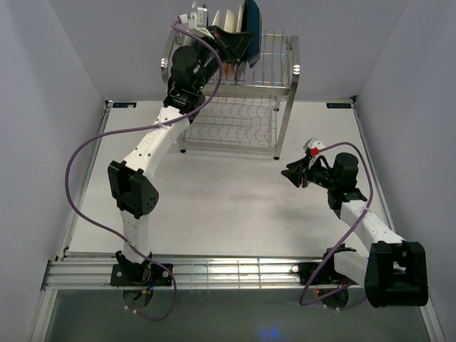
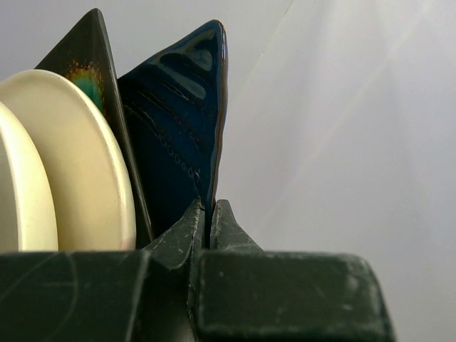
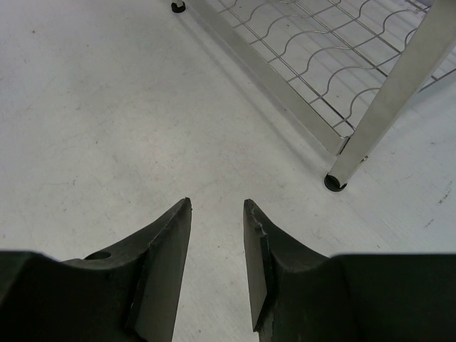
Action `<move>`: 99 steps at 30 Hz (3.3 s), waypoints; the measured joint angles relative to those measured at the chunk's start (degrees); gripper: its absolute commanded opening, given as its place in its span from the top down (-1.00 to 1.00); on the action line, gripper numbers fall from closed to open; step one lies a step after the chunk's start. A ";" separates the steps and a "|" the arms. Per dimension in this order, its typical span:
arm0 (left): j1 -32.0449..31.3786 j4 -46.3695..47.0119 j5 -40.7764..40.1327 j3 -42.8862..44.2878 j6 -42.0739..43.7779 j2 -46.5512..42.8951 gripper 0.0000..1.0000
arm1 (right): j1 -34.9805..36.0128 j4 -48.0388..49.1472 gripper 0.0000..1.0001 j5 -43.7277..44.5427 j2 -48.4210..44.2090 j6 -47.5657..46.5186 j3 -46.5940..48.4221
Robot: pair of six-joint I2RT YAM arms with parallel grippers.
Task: Load the plates into the dish rack
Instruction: Insert the plate into the dish rack.
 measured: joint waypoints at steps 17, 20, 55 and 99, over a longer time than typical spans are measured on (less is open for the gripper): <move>-0.59 1.53 -0.74 -5.18 3.13 -3.06 1.00 | 0.00 -0.02 0.17 0.00 0.04 -0.02 0.00; -0.90 1.11 -1.27 -6.05 4.07 -3.78 1.00 | 0.00 -0.02 0.17 0.00 0.20 -0.02 0.02; -3.87 -12.61 -7.21 -0.61 8.92 -3.74 1.00 | 0.00 -0.15 0.18 0.00 0.37 0.00 0.02; -0.31 -10.40 -1.60 0.81 2.14 -1.40 0.92 | 0.00 -0.20 0.15 -0.13 0.42 0.02 0.76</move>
